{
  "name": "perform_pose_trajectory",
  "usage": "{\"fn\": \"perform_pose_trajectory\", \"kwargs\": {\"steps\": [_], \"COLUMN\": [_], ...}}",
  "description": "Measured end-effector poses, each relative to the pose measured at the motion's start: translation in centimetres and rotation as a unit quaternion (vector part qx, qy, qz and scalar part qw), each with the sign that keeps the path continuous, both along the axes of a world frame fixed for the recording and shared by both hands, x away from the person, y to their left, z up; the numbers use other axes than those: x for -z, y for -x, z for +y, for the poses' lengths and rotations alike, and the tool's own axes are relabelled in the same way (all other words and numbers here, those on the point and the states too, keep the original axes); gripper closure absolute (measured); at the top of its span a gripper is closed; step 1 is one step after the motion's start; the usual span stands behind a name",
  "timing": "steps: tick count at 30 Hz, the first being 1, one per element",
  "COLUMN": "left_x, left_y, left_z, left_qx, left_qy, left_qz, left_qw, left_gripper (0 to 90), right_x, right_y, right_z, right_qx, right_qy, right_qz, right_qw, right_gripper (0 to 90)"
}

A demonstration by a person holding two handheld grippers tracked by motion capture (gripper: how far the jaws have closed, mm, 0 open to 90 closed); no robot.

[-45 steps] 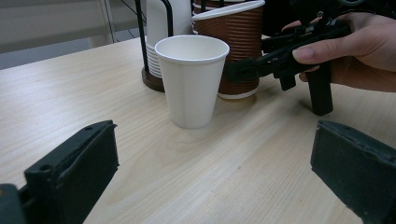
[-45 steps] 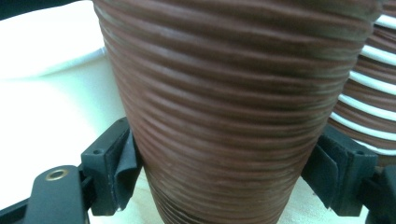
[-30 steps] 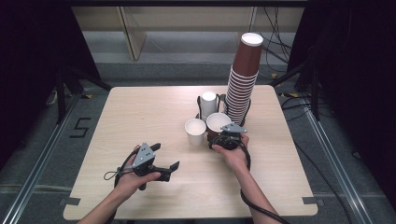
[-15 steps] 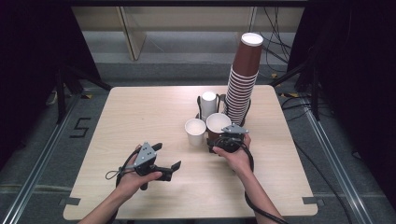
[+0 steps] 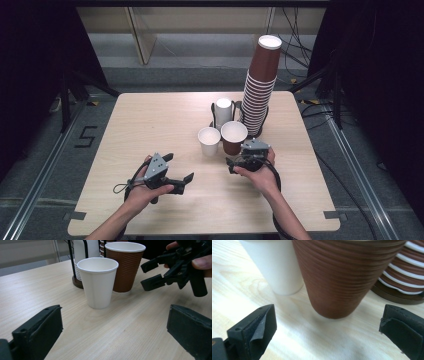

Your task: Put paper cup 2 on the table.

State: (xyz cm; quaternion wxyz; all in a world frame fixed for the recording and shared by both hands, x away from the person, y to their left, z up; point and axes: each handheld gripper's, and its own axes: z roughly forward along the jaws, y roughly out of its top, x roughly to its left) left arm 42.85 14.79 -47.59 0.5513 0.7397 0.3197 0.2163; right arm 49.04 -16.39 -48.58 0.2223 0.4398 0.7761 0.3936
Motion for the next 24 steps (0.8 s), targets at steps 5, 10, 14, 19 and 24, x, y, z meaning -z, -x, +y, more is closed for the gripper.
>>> {"fn": "perform_pose_trajectory", "kwargs": {"steps": [5, 10, 14, 19, 24], "left_x": [-0.1, -0.2, -0.1, -0.2, 0.0], "left_y": [-0.1, 0.0, -0.1, -0.1, -0.2], "left_z": [0.1, 0.4, 0.4, 0.4, 0.3], "left_qx": [-0.003, -0.008, -0.01, -0.015, -0.012], "left_qy": [0.002, -0.002, 0.008, 0.002, 0.007], "left_qz": [0.001, 0.002, 0.001, 0.004, 0.005], "left_qw": [1.0, 1.0, 0.9999, 0.9999, 0.9999], "left_gripper": [0.0, 0.0, 0.0, 0.0, 0.0], "right_x": [-0.9, -1.4, -1.6, -2.0, -2.2], "right_y": [1.1, 2.4, 2.8, 3.7, 4.5], "right_z": [-1.2, -2.1, -2.8, -4.2, -5.5], "right_qx": [-0.011, -0.003, -0.006, -0.002, 0.009], "right_qy": [0.004, -0.008, -0.002, -0.007, -0.007], "right_qz": [-0.011, -0.014, -0.026, -0.034, -0.04], "right_qw": [0.9999, 0.9999, 0.9996, 0.9994, 0.9991], "right_gripper": [1.2, 1.1, 1.1, 1.2, 1.3]}}
